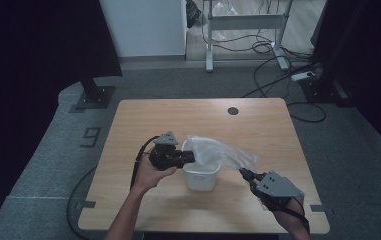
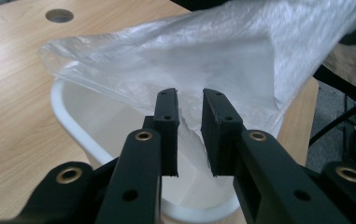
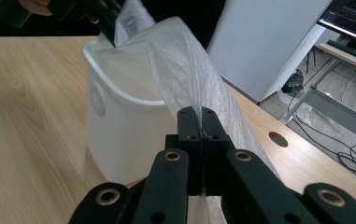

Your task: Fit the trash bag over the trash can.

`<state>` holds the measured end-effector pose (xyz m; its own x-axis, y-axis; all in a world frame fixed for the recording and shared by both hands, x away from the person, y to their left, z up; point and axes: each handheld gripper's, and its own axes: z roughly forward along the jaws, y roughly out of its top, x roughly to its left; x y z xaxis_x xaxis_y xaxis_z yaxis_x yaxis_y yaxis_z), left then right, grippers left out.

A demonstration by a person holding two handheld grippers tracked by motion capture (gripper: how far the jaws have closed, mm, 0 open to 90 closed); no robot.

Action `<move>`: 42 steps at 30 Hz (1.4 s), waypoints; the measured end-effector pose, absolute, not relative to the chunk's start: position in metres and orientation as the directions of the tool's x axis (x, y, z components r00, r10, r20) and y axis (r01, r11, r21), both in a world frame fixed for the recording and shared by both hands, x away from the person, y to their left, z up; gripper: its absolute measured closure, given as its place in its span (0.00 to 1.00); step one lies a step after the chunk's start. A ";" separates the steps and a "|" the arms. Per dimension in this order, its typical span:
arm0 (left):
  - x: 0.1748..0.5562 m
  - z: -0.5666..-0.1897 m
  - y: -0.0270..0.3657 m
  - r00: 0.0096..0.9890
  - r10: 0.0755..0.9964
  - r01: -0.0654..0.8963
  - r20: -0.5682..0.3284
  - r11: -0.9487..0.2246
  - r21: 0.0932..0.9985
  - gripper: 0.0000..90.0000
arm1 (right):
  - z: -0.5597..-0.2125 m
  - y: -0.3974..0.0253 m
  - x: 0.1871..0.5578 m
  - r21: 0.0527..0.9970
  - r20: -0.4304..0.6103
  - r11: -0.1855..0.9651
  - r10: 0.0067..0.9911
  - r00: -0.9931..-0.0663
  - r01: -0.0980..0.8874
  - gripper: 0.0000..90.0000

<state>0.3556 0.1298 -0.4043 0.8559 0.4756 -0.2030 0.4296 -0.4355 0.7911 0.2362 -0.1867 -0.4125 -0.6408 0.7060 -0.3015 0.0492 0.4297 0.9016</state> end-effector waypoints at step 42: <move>0.370 -0.398 0.115 0.812 0.564 0.425 -0.154 -0.389 0.817 0.59 | -0.411 -0.193 0.231 0.910 -0.296 0.413 0.701 -0.649 0.031 0.99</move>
<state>0.3703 0.1150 -0.3983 0.8115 0.5637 -0.1539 0.4252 -0.3890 0.8172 0.2313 -0.1930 -0.4109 -0.6490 0.7011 -0.2955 0.0314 0.4128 0.9103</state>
